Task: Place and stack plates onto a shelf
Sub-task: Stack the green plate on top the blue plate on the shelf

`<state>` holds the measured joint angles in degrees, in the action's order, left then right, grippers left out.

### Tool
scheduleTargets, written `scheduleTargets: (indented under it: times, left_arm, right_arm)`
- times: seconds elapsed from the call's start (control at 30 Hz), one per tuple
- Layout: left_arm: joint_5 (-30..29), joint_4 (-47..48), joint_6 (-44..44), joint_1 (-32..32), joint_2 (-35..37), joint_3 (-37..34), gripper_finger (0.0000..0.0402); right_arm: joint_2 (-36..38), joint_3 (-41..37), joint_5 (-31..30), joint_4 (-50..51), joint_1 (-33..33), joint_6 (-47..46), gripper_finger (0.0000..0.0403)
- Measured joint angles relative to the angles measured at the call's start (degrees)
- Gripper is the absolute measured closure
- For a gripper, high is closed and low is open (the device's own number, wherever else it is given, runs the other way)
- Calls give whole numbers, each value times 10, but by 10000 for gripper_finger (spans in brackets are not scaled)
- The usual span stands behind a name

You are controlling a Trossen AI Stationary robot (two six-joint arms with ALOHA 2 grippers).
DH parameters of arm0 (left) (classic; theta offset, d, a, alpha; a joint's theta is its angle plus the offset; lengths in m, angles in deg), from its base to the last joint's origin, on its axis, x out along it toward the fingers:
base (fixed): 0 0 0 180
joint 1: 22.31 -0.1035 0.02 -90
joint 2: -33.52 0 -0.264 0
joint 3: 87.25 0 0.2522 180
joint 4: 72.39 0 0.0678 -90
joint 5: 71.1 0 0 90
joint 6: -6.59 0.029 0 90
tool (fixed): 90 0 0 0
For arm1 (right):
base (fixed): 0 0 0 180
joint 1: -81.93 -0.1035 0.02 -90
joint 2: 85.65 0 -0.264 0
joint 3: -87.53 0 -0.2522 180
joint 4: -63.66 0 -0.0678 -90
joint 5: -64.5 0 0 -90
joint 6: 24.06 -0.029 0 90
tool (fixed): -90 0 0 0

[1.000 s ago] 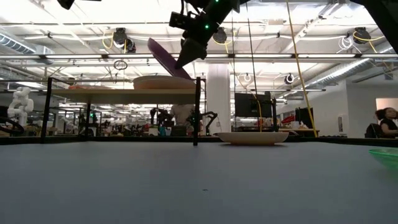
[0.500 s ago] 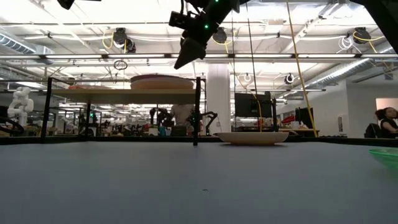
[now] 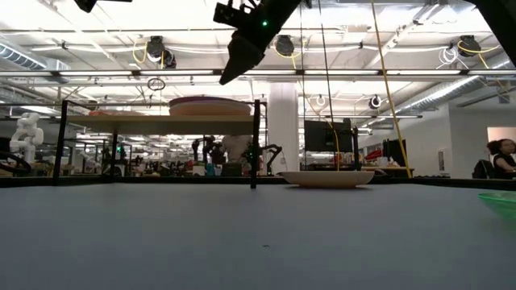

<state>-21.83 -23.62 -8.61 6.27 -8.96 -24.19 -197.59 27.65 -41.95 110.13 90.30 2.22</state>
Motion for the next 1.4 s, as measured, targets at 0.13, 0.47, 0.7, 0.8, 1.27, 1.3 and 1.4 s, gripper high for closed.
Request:
scheduleTargets:
  times: [0.13, 0.47, 0.7, 0.8, 1.27, 1.3, 1.4]
  left_arm:
    - [0, 0, 0, 0, -15, 0, 330]
    - [0, 0, 2, 0, -34, 0, 330]
    - [0, -1, 3, 0, -34, 0, 330]
    - [0, -1, 3, 0, -34, 0, 330]
    - [1, -1, -19, 0, -34, 0, 330]
    - [2, -1, -23, 0, -34, 0, 330]
    - [2, -1, -34, 0, -34, 0, 330]
  right_arm:
    - [8, 0, 1, 50, -22, -31, 337]
    - [50, 0, 1, 177, -71, -104, 338]
    - [84, 0, 0, 248, -114, -180, 337]
    - [93, 0, 1, 278, -137, -232, 337]
    - [100, 0, 4, 383, -294, -430, 337]
    - [100, 0, 4, 383, -306, -441, 337]
    - [100, 0, 2, 383, -338, -476, 337]
